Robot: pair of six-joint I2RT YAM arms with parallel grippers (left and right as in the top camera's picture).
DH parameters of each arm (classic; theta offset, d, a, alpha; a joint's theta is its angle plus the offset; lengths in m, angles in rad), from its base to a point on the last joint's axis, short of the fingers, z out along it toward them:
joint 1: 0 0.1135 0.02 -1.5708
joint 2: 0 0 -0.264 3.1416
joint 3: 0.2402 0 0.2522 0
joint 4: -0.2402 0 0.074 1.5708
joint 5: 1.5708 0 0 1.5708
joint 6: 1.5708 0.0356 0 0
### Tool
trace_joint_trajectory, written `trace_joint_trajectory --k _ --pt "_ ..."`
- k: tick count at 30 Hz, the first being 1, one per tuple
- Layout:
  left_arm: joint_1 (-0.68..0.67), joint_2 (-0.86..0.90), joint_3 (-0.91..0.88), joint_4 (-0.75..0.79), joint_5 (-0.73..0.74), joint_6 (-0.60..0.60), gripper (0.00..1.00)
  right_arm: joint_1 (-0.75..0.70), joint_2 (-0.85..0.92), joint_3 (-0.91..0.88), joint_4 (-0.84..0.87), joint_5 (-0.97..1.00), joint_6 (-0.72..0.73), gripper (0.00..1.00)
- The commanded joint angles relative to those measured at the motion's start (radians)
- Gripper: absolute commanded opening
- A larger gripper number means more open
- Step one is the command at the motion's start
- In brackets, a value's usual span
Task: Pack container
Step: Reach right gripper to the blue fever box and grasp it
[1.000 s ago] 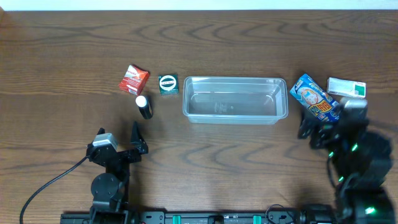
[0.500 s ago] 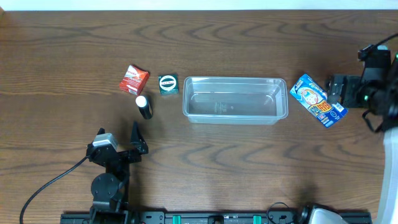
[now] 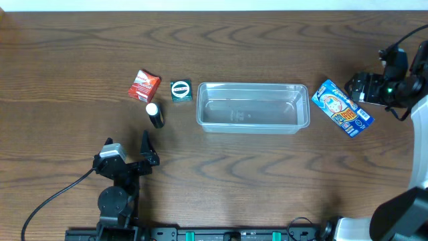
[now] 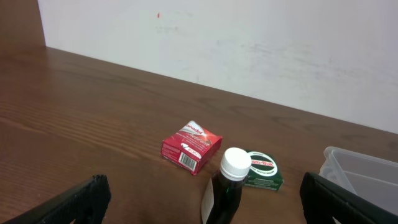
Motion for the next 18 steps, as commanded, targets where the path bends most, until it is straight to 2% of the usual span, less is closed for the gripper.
trace_joint_trajectory --k 1,4,11,18 --pt "0.006 -0.005 -0.022 -0.035 -0.023 -0.002 0.98 -0.007 0.052 0.016 0.003 -0.046 -0.106 0.96" --pt "0.006 -0.005 -0.022 -0.035 -0.023 -0.002 0.98 -0.007 0.092 0.016 0.010 -0.045 -0.134 0.91" --pt "0.006 -0.005 -0.022 -0.035 -0.023 -0.002 0.98 -0.007 0.185 0.016 0.027 -0.027 -0.141 0.86" --pt "0.006 -0.005 -0.022 -0.035 -0.023 -0.002 0.98 -0.007 0.275 0.016 0.043 -0.023 -0.141 0.75"
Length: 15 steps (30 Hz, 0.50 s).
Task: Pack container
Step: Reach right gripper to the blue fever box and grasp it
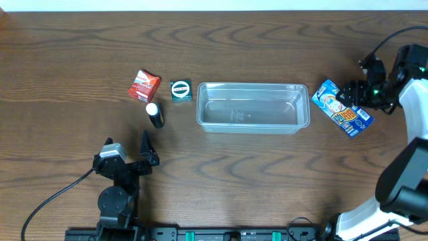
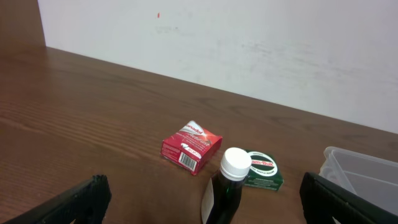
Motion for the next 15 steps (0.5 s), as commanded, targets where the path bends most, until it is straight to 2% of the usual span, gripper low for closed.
trace_joint_trajectory --k 1,6,11,15 --pt "0.006 -0.005 -0.022 -0.035 -0.023 -0.002 0.98 -0.006 0.042 0.015 0.007 0.002 -0.011 0.71" --pt "0.006 -0.005 -0.022 -0.035 -0.023 -0.002 0.98 -0.008 0.075 0.015 0.013 0.019 -0.011 0.51" --pt "0.006 -0.005 -0.022 -0.035 -0.023 -0.002 0.98 -0.008 0.079 0.016 0.027 0.043 -0.009 0.19" --pt "0.006 -0.005 -0.022 -0.035 -0.023 -0.002 0.98 -0.008 0.072 0.018 0.026 0.075 0.014 0.06"
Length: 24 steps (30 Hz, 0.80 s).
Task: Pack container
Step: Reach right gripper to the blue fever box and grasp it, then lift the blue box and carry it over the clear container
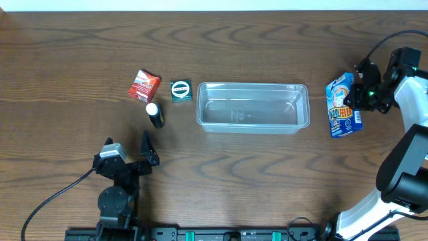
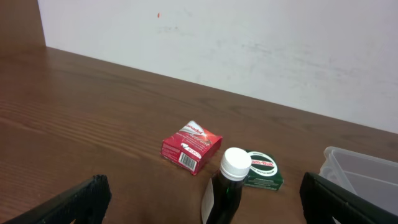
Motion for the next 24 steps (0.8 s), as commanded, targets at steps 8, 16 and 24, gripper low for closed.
trace_joint_trajectory --k 8,16,24 --pt "0.006 -0.005 -0.022 -0.035 -0.023 -0.001 0.98 -0.007 -0.096 0.113 -0.089 0.055 0.045 0.01" --pt "0.006 -0.005 -0.022 -0.035 -0.023 -0.002 0.98 0.076 -0.301 0.301 -0.222 -0.050 0.009 0.01" --pt "0.006 -0.005 -0.022 -0.035 -0.023 -0.001 0.98 0.424 -0.472 0.322 -0.225 0.145 -0.057 0.01"
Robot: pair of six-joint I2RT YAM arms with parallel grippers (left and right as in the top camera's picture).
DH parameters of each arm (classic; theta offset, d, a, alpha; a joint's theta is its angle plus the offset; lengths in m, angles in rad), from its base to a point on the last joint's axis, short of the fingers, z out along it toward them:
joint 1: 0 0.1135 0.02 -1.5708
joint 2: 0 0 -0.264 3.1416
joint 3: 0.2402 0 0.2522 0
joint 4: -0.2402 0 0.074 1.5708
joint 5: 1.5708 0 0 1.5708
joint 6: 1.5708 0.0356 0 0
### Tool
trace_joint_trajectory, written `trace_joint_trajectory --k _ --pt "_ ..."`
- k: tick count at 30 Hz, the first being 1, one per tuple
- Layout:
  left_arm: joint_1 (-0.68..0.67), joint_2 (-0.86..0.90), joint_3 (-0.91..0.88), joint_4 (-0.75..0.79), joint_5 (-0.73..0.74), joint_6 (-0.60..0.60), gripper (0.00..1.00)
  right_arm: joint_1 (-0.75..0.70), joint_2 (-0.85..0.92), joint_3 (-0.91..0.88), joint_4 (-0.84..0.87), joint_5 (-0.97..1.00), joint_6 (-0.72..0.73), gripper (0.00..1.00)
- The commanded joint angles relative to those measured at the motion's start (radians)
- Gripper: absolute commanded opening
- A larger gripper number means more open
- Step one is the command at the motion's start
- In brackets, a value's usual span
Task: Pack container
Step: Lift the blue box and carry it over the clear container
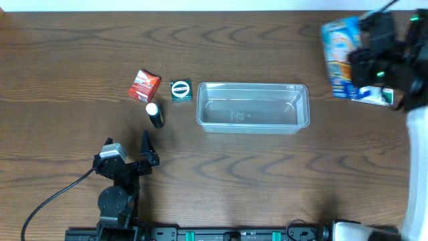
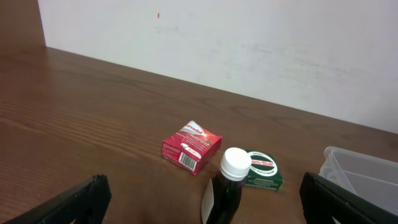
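Note:
A clear plastic container [image 1: 253,107] lies empty in the middle of the table. To its left are a red box [image 1: 144,85], a green box [image 1: 180,90] and a dark bottle with a white cap [image 1: 154,115]; the left wrist view also shows the bottle [image 2: 227,186] close ahead. My left gripper [image 1: 127,143] rests open near the front edge, below the bottle, its fingers [image 2: 87,198] spread wide. My right gripper [image 1: 366,57] is shut on a blue box [image 1: 340,47], held high off the table beyond the container's right end.
The brown wooden table [image 1: 267,181] carries everything. A white wall [image 2: 249,43] stands behind its far edge. A black cable [image 1: 47,201] trails from the left arm's base toward the front left.
The blue box has gone from standing on edge at the container's right end to being held high, looming large at the upper right. The left arm has not moved.
The blue box first lay flat to the right of the container with my right gripper just beyond it. Then the gripper was at the box's edge. Then the box stood tipped up in its grip, and now it hangs high above the table.

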Motion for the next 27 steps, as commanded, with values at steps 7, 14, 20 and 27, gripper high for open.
trace_joint_trajectory --k 7,14,20,27 --pt "0.006 -0.005 -0.022 -0.035 -0.023 -0.002 0.98 0.418 0.025 -0.006 -0.046 0.364 -0.212 0.01" --pt "0.006 -0.005 -0.022 -0.035 -0.023 -0.002 0.98 0.491 0.108 -0.007 -0.110 0.404 -0.599 0.01" --pt "0.006 -0.005 -0.022 -0.035 -0.023 -0.002 0.98 0.479 0.192 -0.007 -0.130 0.336 -0.662 0.01" --pt "0.006 -0.005 -0.022 -0.035 -0.023 -0.002 0.98 0.446 0.271 -0.007 -0.148 0.190 -0.774 0.01"
